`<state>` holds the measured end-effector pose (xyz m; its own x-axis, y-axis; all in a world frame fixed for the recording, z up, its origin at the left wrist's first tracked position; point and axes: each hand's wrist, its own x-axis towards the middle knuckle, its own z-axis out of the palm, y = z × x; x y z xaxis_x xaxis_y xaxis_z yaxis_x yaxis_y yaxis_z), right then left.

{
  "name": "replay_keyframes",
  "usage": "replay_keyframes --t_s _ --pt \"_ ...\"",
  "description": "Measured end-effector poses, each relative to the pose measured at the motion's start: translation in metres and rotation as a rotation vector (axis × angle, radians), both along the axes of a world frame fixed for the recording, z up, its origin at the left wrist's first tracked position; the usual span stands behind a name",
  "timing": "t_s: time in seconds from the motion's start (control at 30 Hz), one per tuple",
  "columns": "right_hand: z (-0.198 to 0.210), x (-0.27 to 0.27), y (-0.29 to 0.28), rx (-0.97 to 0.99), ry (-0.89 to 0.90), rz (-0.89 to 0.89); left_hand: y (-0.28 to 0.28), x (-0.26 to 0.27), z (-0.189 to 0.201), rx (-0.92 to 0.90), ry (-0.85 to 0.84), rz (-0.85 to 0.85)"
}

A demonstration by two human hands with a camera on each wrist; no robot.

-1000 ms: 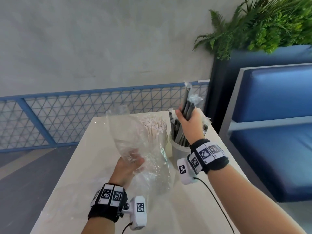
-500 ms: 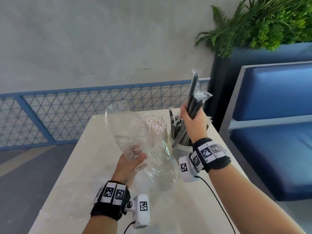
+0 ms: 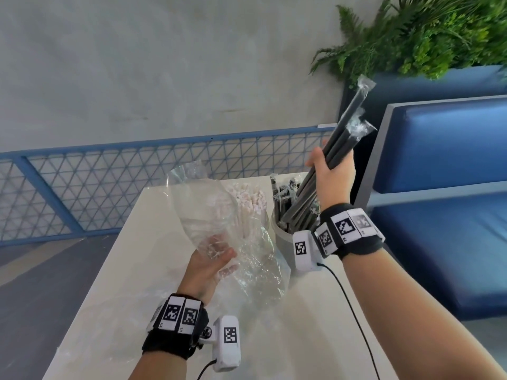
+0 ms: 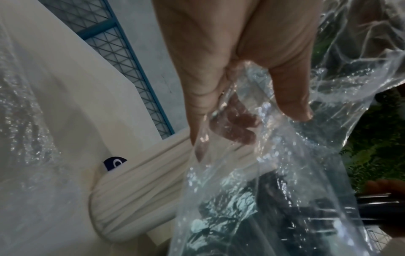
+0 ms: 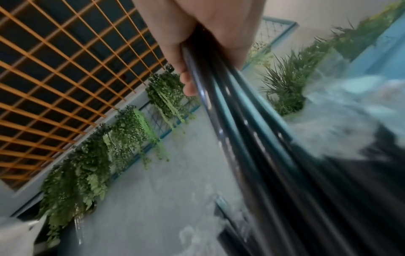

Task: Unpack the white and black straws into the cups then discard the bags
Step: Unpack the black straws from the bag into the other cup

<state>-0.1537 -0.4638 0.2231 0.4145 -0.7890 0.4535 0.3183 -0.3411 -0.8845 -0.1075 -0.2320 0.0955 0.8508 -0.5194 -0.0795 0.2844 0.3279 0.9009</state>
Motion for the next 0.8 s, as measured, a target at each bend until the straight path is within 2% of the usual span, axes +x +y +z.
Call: replay_keyframes --t_s 0.1,0.27,0.33,0.4,0.5,0.57,0.7,0.77,0.8 --pt "0.001 0.004 -0.004 -0.089 0.082 0.077 -0.004 0.002 0.003 -0.015 0.012 -0.002" --pt "-0.053 0.012 0.009 -0.078 0.404 0.183 -0.012 -0.002 0.006 -0.006 -0.02 -0.037" --pt "-0.067 0.011 0.013 -0.042 0.467 0.182 -0.011 -0.004 0.006 0.002 -0.031 -0.05" --pt "-0.064 0.01 0.011 -0.052 0.405 0.14 -0.01 -0.003 0.004 0.002 -0.032 -0.044" --pt "-0.046 0.008 0.007 -0.108 0.215 0.103 -0.007 -0.001 0.0 0.008 -0.021 -0.016" --pt "-0.049 0.009 0.008 -0.164 0.263 0.113 -0.005 -0.002 -0.004 0.0 -0.005 -0.011" --pt "-0.088 0.009 0.007 -0.254 0.555 0.147 0.001 -0.006 -0.011 -0.005 0.022 -0.002" --pt "-0.093 0.003 0.007 -0.289 0.562 0.163 0.006 -0.007 -0.014 -0.007 0.028 0.003" --pt "-0.091 -0.002 0.01 -0.318 0.498 0.157 0.01 -0.008 -0.015 -0.008 0.033 0.008"
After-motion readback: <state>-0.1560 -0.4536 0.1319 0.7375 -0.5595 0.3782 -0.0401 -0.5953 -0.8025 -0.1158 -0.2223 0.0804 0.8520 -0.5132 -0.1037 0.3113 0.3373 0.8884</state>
